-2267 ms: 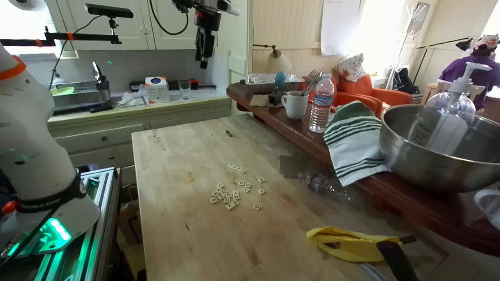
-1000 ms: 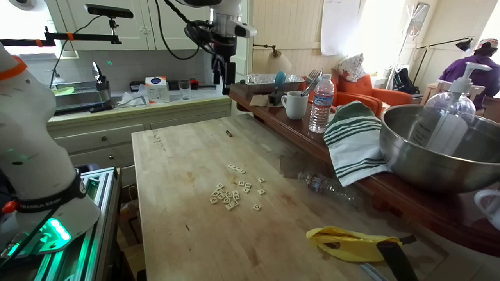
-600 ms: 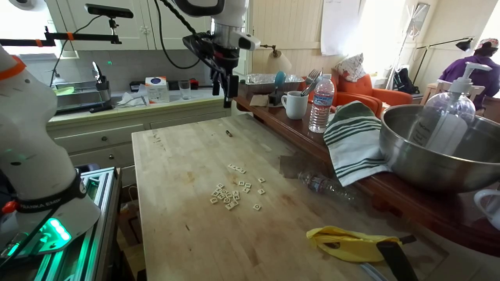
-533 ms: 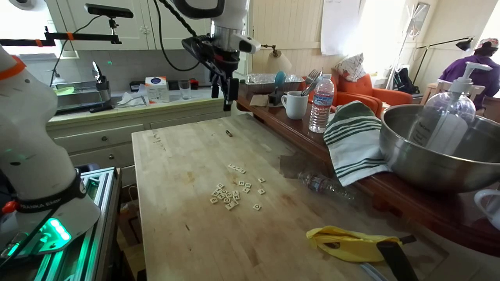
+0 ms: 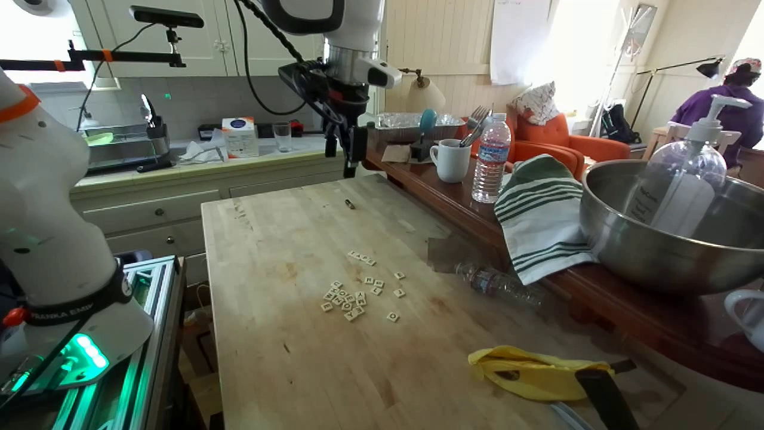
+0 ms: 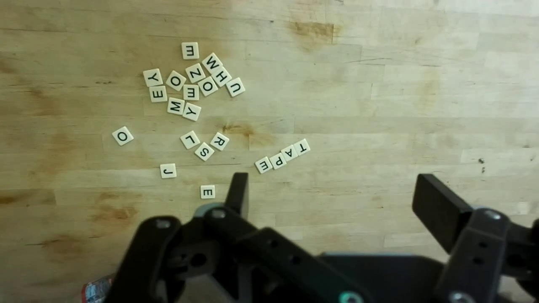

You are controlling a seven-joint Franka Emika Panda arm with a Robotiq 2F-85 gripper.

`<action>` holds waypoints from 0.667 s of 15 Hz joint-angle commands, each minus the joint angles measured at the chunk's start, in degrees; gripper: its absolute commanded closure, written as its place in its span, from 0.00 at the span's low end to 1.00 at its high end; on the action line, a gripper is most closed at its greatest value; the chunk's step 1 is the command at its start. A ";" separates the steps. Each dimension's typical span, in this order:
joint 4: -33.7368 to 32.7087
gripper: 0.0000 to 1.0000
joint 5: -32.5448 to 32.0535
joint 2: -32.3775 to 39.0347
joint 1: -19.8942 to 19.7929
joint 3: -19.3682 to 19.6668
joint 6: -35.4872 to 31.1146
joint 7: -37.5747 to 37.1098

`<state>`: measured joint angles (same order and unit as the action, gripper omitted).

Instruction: Align the blocks on the table

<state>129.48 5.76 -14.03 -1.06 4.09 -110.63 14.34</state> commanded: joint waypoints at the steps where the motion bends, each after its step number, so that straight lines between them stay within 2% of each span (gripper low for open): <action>1: 2.23 0.00 -6.57 -0.23 0.54 -1.21 -0.39 3.92; 4: 6.19 0.00 -11.08 0.92 0.77 -0.90 -2.63 9.89; 6: 9.17 0.00 -13.35 1.76 0.58 -0.17 -7.14 14.27; 10: 12.15 0.00 -11.60 5.95 -0.05 2.23 -19.21 21.18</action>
<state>139.95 -6.22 -10.87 -0.81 4.57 -123.00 30.31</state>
